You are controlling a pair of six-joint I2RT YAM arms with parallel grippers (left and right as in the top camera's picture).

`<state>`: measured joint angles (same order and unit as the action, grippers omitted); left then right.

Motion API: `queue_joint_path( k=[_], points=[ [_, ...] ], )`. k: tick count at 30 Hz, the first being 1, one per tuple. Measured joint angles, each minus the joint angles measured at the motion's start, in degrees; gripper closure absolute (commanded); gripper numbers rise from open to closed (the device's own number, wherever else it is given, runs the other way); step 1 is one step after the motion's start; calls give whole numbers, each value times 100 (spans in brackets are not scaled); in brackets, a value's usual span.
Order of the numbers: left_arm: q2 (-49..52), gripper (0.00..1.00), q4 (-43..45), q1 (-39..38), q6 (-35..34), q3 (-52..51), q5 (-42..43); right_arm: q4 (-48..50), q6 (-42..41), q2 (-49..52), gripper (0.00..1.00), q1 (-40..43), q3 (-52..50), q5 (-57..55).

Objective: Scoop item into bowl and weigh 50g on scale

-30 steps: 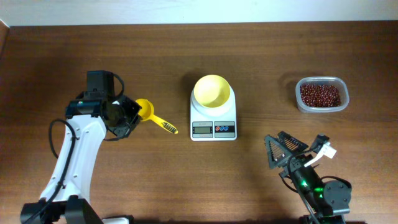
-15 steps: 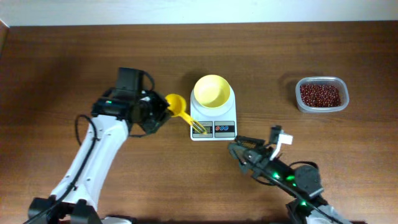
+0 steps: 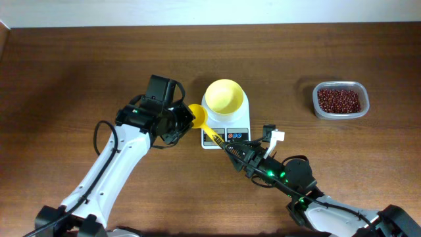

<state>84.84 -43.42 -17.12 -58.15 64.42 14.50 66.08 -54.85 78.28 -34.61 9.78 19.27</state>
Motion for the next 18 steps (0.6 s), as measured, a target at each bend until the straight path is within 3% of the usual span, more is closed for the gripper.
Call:
queue_joint_path(
  k=[5,12,18],
  points=[
    [0,100,0,0,0,0,-151,0,-20,0,60,0,0,-24],
    [0,100,0,140,0,0,-236,0,-7,0,93,0,0,-52],
    [0,100,0,140,0,0,-326,-2,-2,2,96,0,0,-155]
  ],
)
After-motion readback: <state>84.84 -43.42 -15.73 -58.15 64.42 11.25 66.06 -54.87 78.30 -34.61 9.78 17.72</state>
